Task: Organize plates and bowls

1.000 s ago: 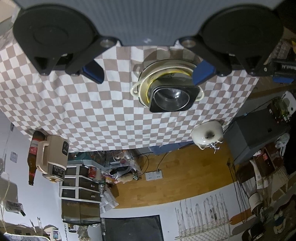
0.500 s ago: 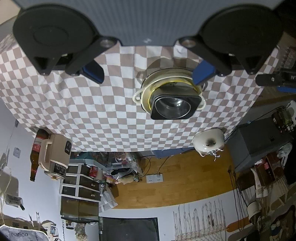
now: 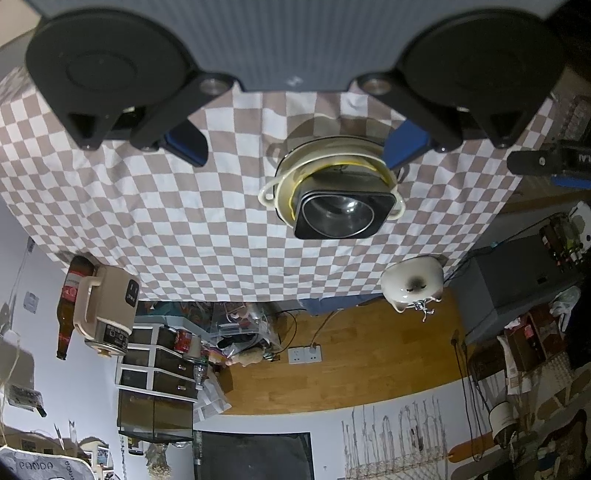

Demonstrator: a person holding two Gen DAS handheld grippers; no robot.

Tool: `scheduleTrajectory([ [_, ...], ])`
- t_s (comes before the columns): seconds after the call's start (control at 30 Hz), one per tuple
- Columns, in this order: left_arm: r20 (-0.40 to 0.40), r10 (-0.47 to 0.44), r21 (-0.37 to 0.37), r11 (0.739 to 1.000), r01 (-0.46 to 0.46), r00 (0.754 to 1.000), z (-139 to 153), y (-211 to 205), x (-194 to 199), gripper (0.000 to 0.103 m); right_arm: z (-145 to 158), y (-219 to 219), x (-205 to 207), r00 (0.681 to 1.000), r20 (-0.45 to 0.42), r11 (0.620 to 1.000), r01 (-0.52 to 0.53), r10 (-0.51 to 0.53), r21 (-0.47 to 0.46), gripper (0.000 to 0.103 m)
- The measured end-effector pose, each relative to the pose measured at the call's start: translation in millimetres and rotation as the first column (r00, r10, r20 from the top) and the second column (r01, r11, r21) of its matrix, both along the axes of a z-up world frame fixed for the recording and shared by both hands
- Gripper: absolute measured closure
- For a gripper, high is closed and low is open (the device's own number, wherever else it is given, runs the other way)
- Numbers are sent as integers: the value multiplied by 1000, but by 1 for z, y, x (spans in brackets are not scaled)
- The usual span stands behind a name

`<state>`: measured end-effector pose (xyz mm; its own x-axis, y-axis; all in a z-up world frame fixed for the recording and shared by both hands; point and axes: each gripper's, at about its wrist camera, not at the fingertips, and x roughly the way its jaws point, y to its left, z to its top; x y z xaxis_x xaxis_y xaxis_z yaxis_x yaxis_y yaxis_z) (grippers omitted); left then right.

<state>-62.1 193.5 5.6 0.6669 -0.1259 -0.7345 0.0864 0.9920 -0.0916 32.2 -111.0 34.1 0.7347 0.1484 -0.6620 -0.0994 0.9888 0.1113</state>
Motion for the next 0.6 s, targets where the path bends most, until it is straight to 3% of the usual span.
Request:
scheduleTrajectory([
  [0.6, 0, -2, -1, 1000, 2, 1000, 0, 1, 0, 0, 1, 1, -2, 1000, 10, 1000, 10, -10, 5, 1],
])
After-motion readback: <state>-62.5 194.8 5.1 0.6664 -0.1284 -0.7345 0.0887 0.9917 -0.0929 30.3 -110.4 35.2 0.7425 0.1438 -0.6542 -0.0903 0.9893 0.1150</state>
